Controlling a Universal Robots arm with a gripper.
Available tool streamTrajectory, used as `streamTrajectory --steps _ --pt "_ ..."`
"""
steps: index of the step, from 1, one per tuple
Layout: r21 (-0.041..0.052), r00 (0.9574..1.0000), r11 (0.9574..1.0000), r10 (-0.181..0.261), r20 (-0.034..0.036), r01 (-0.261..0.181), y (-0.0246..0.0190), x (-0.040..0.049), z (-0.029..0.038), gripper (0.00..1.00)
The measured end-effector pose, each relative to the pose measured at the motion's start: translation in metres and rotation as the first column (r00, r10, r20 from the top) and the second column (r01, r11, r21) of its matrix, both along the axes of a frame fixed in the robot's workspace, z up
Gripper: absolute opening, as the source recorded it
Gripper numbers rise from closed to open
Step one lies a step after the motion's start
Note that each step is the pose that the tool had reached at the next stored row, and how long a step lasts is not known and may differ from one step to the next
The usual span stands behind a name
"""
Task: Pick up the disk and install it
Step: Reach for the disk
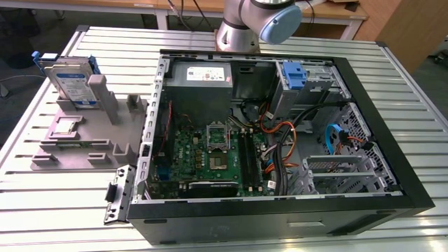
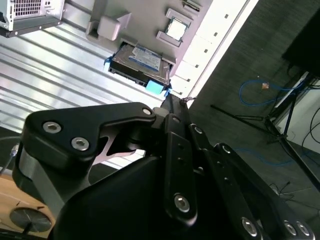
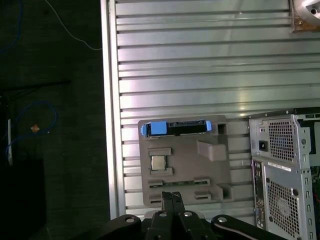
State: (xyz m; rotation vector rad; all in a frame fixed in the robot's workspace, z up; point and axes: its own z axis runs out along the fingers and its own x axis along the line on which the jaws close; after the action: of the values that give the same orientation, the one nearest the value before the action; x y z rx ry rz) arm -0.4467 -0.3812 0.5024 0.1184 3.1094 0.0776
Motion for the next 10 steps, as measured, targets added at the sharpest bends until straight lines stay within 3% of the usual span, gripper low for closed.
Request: streamTrajectory --steps 10 --pt "0.0000 1.0000 1.0000 0.000 0.0001 0.000 0.0014 0.0006 -0.0125 0.11"
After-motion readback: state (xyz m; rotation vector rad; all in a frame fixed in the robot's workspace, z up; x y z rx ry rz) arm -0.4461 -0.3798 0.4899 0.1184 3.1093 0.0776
